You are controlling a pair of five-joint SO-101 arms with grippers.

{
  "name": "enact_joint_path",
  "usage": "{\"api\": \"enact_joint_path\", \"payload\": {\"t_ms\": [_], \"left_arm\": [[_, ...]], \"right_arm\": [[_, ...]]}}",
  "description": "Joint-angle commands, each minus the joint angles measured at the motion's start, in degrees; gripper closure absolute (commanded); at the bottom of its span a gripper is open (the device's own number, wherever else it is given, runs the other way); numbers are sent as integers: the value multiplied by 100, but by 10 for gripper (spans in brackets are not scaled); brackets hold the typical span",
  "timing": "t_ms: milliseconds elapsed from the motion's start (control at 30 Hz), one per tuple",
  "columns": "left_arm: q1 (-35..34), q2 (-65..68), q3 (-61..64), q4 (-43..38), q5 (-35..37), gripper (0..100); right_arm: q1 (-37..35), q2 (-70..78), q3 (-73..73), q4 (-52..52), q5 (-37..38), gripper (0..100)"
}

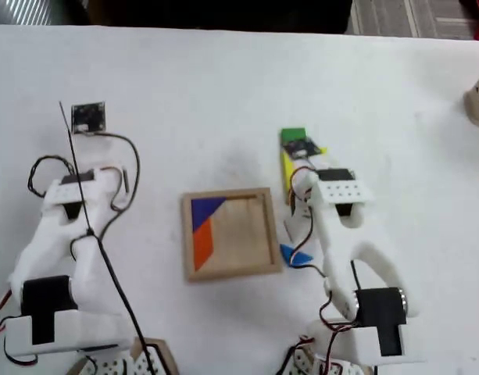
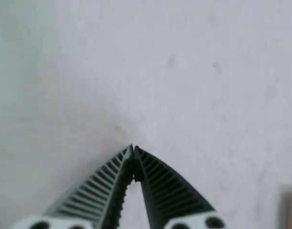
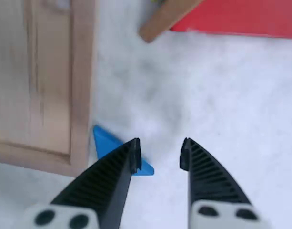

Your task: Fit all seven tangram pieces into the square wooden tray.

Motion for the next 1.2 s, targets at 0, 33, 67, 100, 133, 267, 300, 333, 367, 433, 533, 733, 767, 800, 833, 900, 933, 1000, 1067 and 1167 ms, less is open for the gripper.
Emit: {"api": "enact_joint_path", "payload": {"t_ms": [0, 33, 67, 100, 133, 267, 300, 333, 367, 433, 533, 733, 767, 800, 833, 900, 933, 1000, 1067, 1167], "left_arm": [[-22, -22, -290, 26, 62, 976], [-22, -22, -290, 26, 62, 976], [-22, -22, -290, 26, 62, 976], [-22, -22, -290, 26, 62, 976], [-22, -22, -299, 26, 62, 975], [-22, -22, -308, 26, 62, 974], [-22, -22, -308, 26, 62, 974], [-22, -22, -308, 26, 62, 974], [-22, -22, -308, 26, 62, 974], [-22, -22, -316, 26, 62, 974], [-22, -22, -316, 26, 62, 974], [-22, -22, -299, 26, 62, 974], [-22, -22, -299, 26, 62, 974], [-22, -22, -290, 26, 62, 974], [-22, -22, -290, 26, 62, 975], [-22, -22, -290, 35, 62, 975], [-22, -22, -290, 35, 62, 975], [-22, -22, -290, 44, 62, 976], [-22, -22, -290, 44, 62, 976], [-22, -22, -290, 44, 62, 976]], "right_arm": [[-259, -277, 44, 84, 316, 861], [-321, -277, 88, 84, 440, 861], [-382, -277, 123, 84, 563, 861], [-435, -277, 158, 101, 677, 861], [-462, -277, 158, 171, 774, 861], [-488, -549, 193, 321, 1099, 861], [-479, -725, 290, 321, 1116, 861], [-488, -927, 413, 295, 1116, 861], [-497, -1156, 554, 277, 1143, 861], [-593, -1631, 905, 136, 1160, 861], [-708, -2123, 1459, -84, 1178, 861], [-831, -2114, 1653, -242, 1626, 857], [-831, -2053, 1662, -338, 1741, 857], [-831, -1974, 1662, -426, 1802, 856], [-831, -1886, 1644, -488, 1846, 849], [-831, -1727, 1626, -576, 1934, 814], [-831, -1684, 1626, -585, 2022, 793], [-831, -1613, 1626, -576, 2215, 757], [-831, -1596, 1626, -549, 2303, 748], [-831, -1587, 1626, -488, 2321, 780]]}}
